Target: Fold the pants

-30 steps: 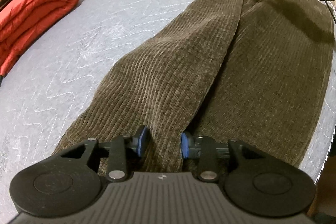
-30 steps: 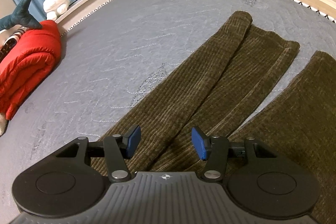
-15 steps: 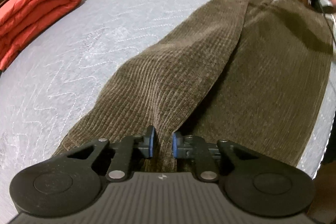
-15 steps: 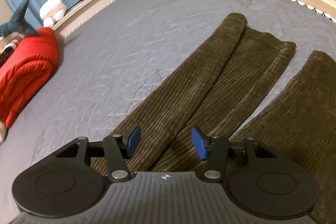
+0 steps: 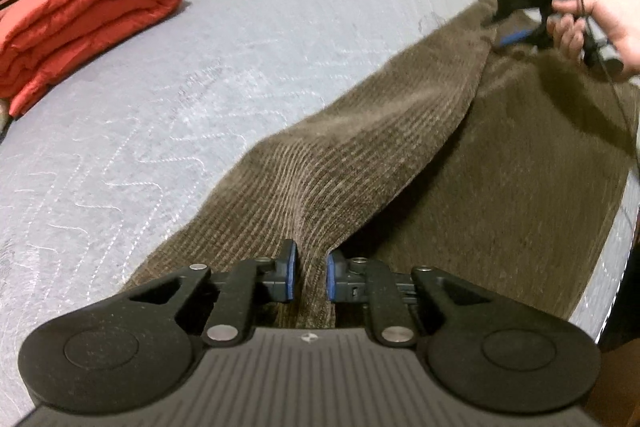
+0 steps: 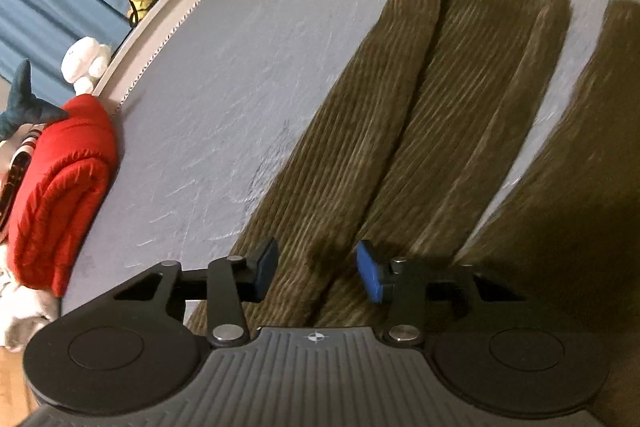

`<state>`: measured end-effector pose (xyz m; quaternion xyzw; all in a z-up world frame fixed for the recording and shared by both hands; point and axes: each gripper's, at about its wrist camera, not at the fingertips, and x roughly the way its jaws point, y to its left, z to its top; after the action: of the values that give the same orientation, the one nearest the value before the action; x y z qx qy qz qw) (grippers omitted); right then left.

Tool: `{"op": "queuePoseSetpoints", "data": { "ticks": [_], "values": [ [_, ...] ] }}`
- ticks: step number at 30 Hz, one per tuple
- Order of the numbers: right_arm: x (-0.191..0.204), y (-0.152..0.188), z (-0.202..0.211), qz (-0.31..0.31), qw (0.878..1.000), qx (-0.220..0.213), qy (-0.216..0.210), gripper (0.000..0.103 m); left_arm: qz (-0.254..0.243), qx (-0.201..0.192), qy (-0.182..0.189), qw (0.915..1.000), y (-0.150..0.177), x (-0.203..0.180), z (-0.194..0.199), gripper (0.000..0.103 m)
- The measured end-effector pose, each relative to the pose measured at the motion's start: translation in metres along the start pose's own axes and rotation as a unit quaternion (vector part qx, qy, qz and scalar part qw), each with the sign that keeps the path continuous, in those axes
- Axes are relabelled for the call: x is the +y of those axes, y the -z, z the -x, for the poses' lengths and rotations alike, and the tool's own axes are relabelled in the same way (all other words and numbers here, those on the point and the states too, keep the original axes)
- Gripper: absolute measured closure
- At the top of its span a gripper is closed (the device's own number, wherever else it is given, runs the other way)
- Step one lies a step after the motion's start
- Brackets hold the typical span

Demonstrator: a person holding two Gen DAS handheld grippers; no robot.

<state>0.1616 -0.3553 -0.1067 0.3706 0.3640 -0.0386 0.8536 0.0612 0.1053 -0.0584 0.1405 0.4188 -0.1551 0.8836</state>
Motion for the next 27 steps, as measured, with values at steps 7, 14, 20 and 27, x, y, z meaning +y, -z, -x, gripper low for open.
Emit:
{"op": "queuePoseSetpoints", "data": {
  "ticks": [7, 14, 20, 27],
  "values": [
    [0.012, 0.01, -0.019, -0.028, 1.0, 0.01, 0.006, 0.056, 0.012, -0.027, -0.004, 0.9996, -0.001, 0.004, 0.017, 0.092],
    [0.027, 0.012, -0.012, -0.017, 0.999, -0.028, 0.014, 0.095, 0.009, -0.041, -0.005, 0.9991, 0.001, 0.003, 0.031, 0.093],
    [0.043, 0.014, 0.037, 0.033, 0.997, -0.07, -0.006, 0.096, -0.003, -0.051, -0.004, 0.9987, 0.009, 0.005, 0.042, 0.094],
    [0.037, 0.049, 0.13, 0.085, 0.993, -0.082, 0.003, 0.097, -0.069, -0.061, 0.03, 0.9953, 0.033, 0.016, 0.078, 0.095]
  ]
}}
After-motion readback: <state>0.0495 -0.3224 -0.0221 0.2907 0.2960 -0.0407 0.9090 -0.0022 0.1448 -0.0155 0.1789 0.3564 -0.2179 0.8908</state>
